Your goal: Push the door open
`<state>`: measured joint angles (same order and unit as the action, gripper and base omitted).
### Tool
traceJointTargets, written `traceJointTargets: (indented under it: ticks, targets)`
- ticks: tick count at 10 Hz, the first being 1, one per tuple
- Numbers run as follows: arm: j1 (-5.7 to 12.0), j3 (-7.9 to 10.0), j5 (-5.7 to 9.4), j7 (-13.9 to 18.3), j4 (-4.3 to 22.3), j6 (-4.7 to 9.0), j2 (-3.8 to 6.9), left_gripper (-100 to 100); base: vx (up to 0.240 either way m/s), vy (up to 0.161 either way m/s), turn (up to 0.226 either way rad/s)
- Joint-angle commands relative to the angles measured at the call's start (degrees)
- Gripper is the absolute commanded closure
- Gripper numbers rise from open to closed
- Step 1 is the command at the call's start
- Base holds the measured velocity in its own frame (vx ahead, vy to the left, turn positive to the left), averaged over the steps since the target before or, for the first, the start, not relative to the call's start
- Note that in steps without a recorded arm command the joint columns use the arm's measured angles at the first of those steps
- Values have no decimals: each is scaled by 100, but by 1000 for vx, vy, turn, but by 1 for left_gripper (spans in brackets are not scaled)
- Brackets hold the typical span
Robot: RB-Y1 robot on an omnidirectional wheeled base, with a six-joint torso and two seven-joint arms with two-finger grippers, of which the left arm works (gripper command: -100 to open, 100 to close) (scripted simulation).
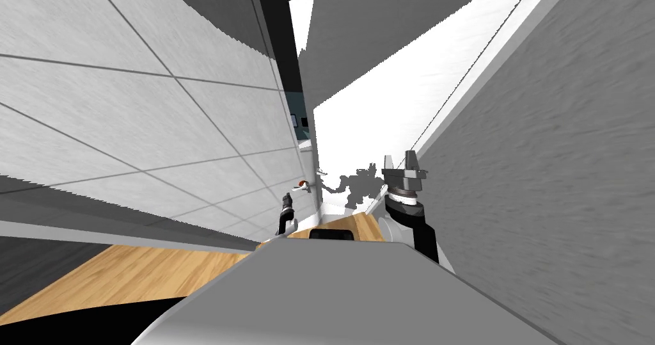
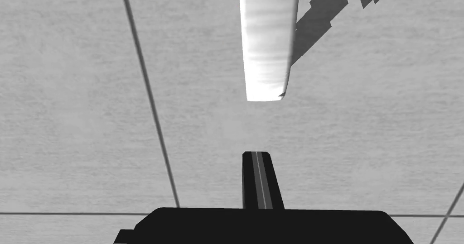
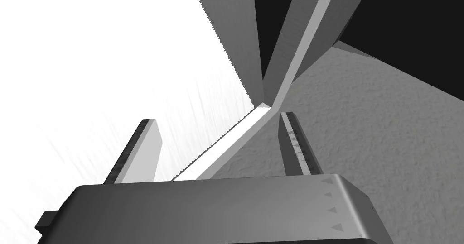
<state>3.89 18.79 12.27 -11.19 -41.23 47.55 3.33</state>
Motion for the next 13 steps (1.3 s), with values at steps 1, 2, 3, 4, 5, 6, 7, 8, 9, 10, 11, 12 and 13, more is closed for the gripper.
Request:
traceJointTargets:
  ticks: [1,2,3,4,5,6,7,8,9,10,11,12,13]
  targets:
    - [33,-7,28,-3,-39,-106,-62,-100,-147,-226,31]
    - [51,-9,42,-4,-47,-147,-104,-100,-188,-240,28]
    - [77,-14,61,-4,-58,-204,-180,-100,-167,-254,29]
    - [98,-17,78,-4,-67,-252,-260,-100,-115,-241,33]
    - [119,-20,93,-4,-76,-297,-355,-100,-97,-230,26]
    - [91,-20,82,-3,-100,-282,-300,-100,-45,-106,14]
    - [77,-10,90,0,-82,-250,-187,-100,97,9,-31]
    - [73,-6,91,1,-78,-238,-165,-100,153,81,-33]
    - [64,1,95,3,-69,-214,-131,-100,157,124,-28]
    - [55,8,99,6,-58,-188,-113,-100,184,114,-36]
    - [45,16,103,9,-48,-161,-111,-100,214,89,-33]
    - [36,24,107,11,-38,-135,-128,-100,205,92,-35]
    - [27,31,111,13,-29,-111,-159,-100,184,89,-25]
